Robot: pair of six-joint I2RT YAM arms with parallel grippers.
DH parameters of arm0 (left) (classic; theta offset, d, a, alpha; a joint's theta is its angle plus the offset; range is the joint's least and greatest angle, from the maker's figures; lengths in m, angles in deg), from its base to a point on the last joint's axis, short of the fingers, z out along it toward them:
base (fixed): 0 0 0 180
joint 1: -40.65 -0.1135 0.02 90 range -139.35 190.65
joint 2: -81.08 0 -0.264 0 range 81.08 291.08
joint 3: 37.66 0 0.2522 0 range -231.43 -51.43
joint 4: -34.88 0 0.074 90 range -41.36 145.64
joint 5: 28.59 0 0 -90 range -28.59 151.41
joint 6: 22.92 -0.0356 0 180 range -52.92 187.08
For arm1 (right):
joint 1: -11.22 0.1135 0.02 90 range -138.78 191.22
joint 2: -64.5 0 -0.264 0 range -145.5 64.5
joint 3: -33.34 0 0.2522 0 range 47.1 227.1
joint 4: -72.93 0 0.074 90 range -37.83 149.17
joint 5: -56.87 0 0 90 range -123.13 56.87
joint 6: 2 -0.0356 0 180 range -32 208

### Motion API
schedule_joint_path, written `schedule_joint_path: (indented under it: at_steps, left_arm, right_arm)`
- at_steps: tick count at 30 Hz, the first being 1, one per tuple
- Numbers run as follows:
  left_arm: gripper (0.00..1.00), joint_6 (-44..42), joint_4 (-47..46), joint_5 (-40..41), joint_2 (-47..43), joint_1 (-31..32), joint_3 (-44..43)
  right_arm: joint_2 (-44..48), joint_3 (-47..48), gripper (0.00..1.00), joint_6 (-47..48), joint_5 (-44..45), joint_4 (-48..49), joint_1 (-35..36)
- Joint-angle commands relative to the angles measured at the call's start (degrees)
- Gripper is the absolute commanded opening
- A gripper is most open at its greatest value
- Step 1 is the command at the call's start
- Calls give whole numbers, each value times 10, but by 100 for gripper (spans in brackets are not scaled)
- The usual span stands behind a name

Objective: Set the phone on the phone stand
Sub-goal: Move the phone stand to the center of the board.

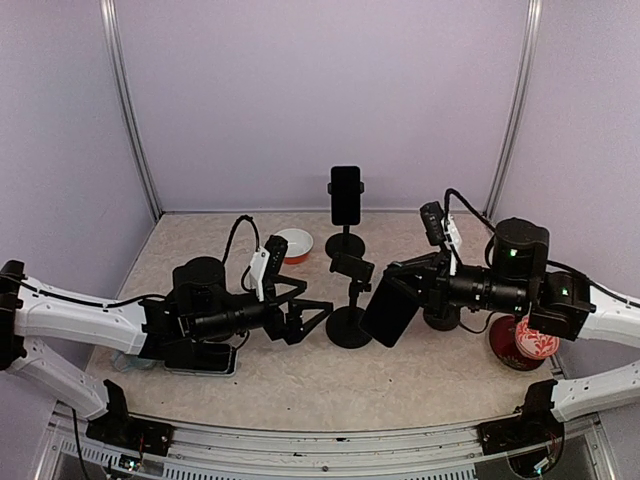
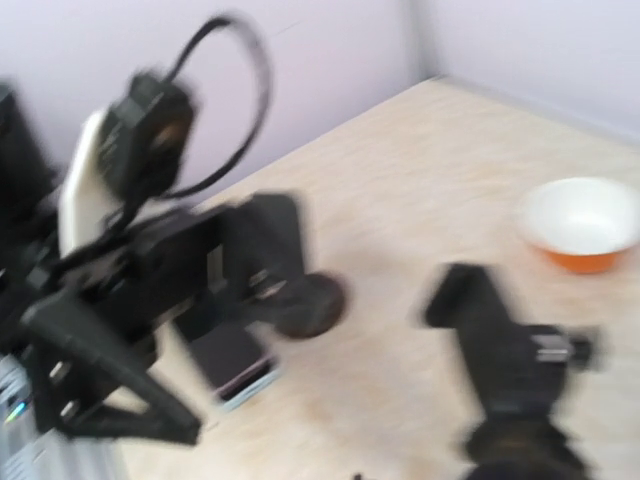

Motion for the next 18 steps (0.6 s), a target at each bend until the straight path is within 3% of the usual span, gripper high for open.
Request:
schedule_joint_path:
  at_steps: [1,7,14,18]
  left_arm:
    - [99,-14,-5,-27,37,-9,-32]
    - [98,-25,-32,-75,73,-19,-46]
    - [94,-62,-60,-113,79,-24,-55]
    - [92,-70,-74,-146,90,-59,-72]
  right_arm:
    - [62,-4,0,-27,149,-9,-14]
    - [109,-11,0,-36,217,-18,-19]
    - [99,-7,0,-36,205,-16,-19]
    - [88,-12,0,-41,187,-6,-19]
